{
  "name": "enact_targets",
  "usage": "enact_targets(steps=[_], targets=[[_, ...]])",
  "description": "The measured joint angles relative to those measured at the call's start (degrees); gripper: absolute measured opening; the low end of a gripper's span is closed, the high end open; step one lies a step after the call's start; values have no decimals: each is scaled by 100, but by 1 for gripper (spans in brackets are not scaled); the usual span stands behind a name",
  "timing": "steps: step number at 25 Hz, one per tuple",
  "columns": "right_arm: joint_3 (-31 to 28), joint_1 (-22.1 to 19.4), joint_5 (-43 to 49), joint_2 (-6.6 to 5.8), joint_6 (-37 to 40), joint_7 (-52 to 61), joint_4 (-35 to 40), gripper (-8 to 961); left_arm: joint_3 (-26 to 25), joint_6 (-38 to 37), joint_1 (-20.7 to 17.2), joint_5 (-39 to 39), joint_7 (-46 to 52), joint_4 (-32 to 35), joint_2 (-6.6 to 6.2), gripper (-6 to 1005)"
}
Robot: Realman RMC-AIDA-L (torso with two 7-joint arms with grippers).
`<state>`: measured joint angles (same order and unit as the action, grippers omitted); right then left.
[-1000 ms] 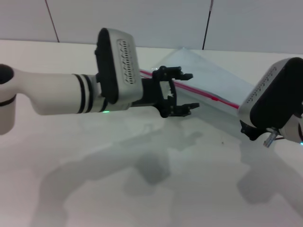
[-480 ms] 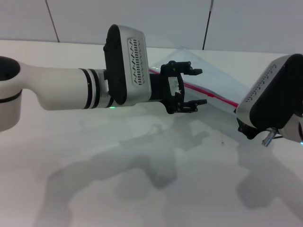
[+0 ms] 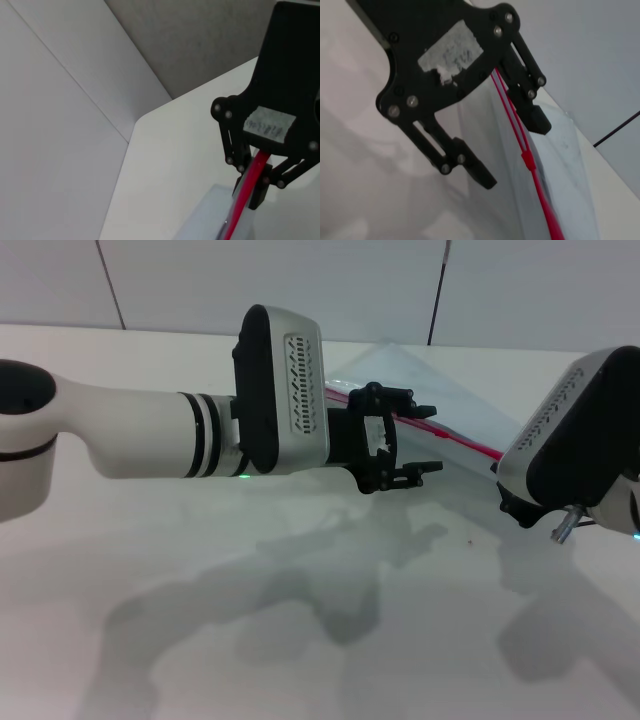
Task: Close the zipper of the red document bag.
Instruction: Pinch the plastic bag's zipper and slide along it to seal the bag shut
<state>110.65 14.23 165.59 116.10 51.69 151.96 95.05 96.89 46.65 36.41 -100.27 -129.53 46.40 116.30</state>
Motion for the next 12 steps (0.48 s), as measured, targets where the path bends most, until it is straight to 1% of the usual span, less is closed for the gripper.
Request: enact_targets(steps=[5, 12], targets=[[0, 9, -7, 0, -1, 0, 22, 50, 51, -58, 6, 2, 2, 15, 4, 598], [0, 11, -9, 0, -8, 0, -14, 50, 75, -252, -4, -8, 1, 80, 17, 558]])
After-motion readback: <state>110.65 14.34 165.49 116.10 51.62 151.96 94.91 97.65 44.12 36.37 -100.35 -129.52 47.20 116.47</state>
